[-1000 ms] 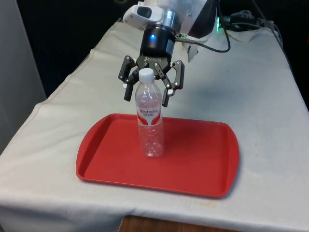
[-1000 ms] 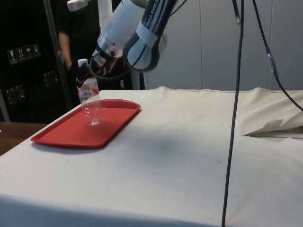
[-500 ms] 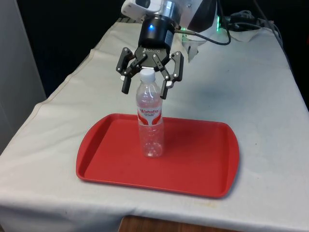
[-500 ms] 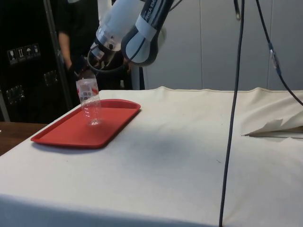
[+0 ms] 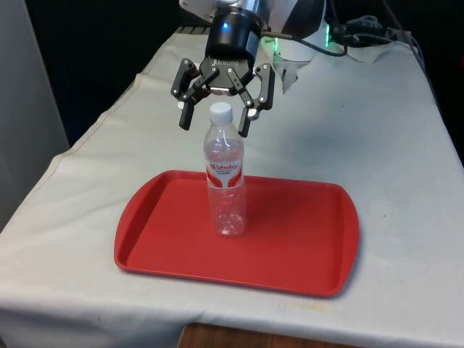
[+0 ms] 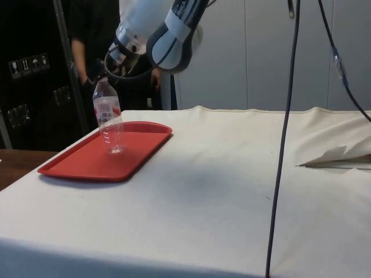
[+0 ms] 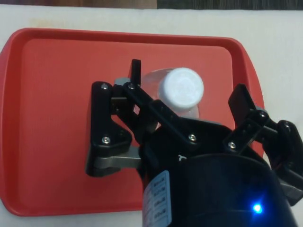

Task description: Place the bottle upright on the tray.

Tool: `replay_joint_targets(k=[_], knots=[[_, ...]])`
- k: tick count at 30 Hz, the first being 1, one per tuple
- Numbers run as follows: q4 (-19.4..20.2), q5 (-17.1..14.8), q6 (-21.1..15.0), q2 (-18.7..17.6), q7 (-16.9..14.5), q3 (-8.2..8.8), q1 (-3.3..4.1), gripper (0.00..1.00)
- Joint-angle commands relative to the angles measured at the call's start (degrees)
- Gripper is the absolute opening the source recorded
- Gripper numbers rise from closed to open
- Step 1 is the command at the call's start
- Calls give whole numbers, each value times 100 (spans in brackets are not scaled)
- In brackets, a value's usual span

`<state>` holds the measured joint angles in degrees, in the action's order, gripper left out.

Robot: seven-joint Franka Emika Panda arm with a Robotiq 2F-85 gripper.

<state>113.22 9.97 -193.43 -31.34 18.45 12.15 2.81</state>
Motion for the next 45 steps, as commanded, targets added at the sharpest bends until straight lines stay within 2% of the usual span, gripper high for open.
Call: replay_joint_targets(k=[1, 7, 8, 9, 15, 16, 17, 25, 26, 27, 33, 34, 35, 43, 44, 45], knots=[[6, -17, 40, 46, 11, 34, 29, 100], [6, -17, 69, 143, 11, 40, 29, 100], [0, 0, 23, 115, 0, 6, 0, 100], [6, -17, 74, 160, 11, 40, 29, 100], [0, -17, 132, 264, 11, 46, 29, 100], [0, 0, 103, 246, 0, 11, 0, 100], [0, -17, 138, 281, 11, 46, 23, 100], [-6, -17, 189, 418, 6, 52, 23, 100], [-6, 0, 138, 395, 0, 17, 0, 100], [-6, -17, 195, 430, 6, 52, 23, 100], [-23, -11, 252, 539, 6, 52, 23, 100], [-17, 0, 206, 510, 0, 23, 0, 100], [-23, -11, 258, 550, 6, 52, 23, 100], [-57, -11, 332, 688, 6, 57, 23, 100], [-57, 0, 286, 653, 0, 29, 0, 100], [-69, -11, 350, 716, 6, 57, 23, 100]])
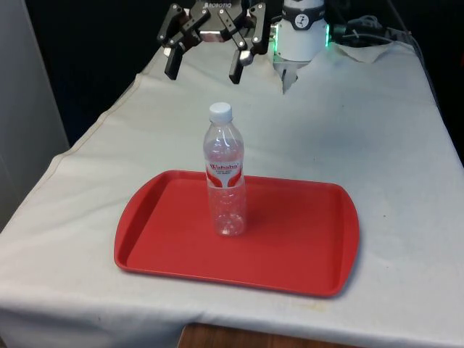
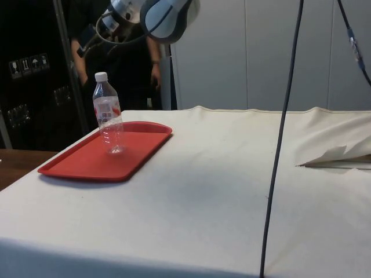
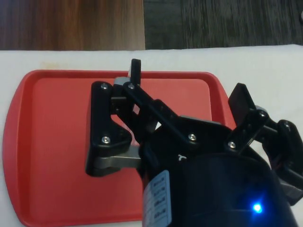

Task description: Place the bottle upright on the tray.

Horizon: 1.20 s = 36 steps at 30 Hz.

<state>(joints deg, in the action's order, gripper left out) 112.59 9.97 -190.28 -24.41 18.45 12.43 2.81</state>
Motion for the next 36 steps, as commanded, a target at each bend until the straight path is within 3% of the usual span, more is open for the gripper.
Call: replay_joint_targets(k=[1, 6, 36], knots=[[-6, -11, 46, 40, 6, 29, 23, 100], [-6, 0, 29, 74, 0, 0, 0, 100], [-212, 0, 350, 510, 6, 46, 23, 100]])
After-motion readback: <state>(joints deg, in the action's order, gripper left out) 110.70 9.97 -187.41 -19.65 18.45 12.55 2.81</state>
